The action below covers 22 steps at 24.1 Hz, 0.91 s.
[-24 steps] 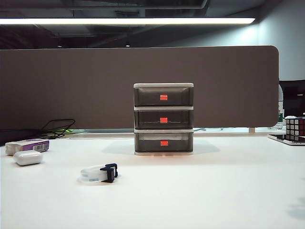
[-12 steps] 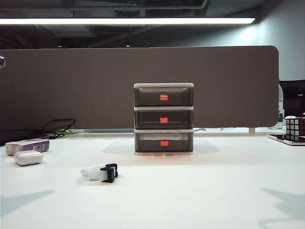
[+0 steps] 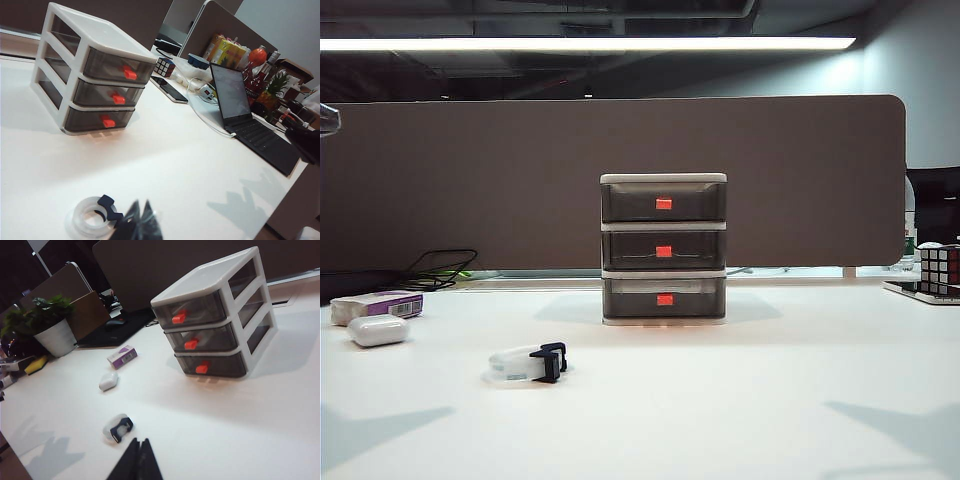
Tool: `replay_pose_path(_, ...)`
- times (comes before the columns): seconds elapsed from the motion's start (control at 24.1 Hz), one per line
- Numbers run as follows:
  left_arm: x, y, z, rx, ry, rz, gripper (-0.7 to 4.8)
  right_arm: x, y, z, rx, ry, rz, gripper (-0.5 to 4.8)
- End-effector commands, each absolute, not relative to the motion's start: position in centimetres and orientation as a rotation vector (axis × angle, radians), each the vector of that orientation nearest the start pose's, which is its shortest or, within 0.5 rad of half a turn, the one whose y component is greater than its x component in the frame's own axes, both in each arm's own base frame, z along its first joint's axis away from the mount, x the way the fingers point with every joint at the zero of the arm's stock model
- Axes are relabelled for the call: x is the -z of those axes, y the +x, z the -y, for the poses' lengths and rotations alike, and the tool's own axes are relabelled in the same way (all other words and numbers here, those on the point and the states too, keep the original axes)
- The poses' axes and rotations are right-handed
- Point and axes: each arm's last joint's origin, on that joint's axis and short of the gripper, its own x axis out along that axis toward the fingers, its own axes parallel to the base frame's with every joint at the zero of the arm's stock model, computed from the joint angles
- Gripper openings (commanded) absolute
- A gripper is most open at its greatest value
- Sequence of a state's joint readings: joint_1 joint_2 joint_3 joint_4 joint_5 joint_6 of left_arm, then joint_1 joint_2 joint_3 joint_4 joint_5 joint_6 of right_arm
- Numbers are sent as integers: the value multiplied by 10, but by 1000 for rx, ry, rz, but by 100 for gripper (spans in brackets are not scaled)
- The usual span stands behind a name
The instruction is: Open the second layer of the drawer on the table, pick up the transparent tape on the table and put it in, and finally close the drawer.
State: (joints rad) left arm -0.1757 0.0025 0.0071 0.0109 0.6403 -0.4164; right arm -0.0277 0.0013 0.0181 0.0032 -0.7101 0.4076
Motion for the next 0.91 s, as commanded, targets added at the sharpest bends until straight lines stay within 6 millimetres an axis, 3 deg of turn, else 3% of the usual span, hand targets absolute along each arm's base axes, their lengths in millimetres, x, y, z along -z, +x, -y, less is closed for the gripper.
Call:
replay_pose_path(0.04,-169,88,33,793,-346,-114,-3,-179,89,-16,-673,373,-79,-5)
replay_pose_path(0.29,-172,87,38,777,-343,-78,-3,-180,89,-16,-667,376,-76,-5)
replay_pose_path(0.54,-175,89,43,792,-327,-56,-3,-194,85,-16,-655,343,-30,-5)
replay_pose_path(0.91,-178,105,48,770,-315,-67,-3,-209,97,-19,-657,297,-111,-5)
